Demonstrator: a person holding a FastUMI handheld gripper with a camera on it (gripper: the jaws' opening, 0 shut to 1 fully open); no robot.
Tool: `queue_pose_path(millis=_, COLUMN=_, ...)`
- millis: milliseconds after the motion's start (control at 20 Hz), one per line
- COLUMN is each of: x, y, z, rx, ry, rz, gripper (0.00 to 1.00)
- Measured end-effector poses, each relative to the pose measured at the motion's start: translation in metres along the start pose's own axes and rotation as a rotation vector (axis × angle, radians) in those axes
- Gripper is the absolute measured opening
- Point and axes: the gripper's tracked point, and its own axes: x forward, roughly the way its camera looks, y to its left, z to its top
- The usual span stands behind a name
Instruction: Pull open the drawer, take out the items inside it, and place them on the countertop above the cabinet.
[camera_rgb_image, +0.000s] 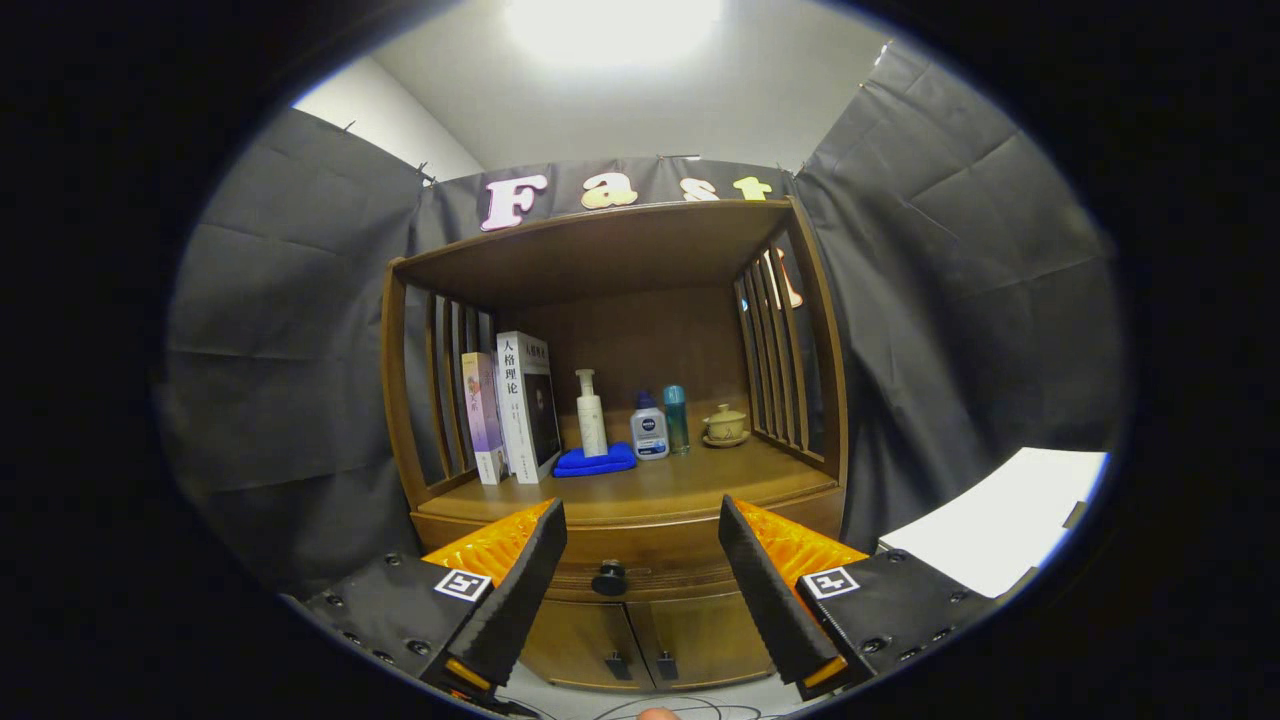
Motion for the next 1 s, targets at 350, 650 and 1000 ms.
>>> queue_pose_path(millis=350, x=0.02, y=0.026, z=-0.007, rx=-0.008, ry=-0.004, rz=0.041, gripper=0.97)
queue_pose_path(millis=650, x=0.039, y=0.039, z=-0.036, rx=0.002, ry=0.049, rz=0.069, gripper=0.97)
queue_pose_path(millis=1000, x=0.078, y=0.042, z=-0.072, rx=-0.036, ry=0.068, rz=0.075, gripper=0.97)
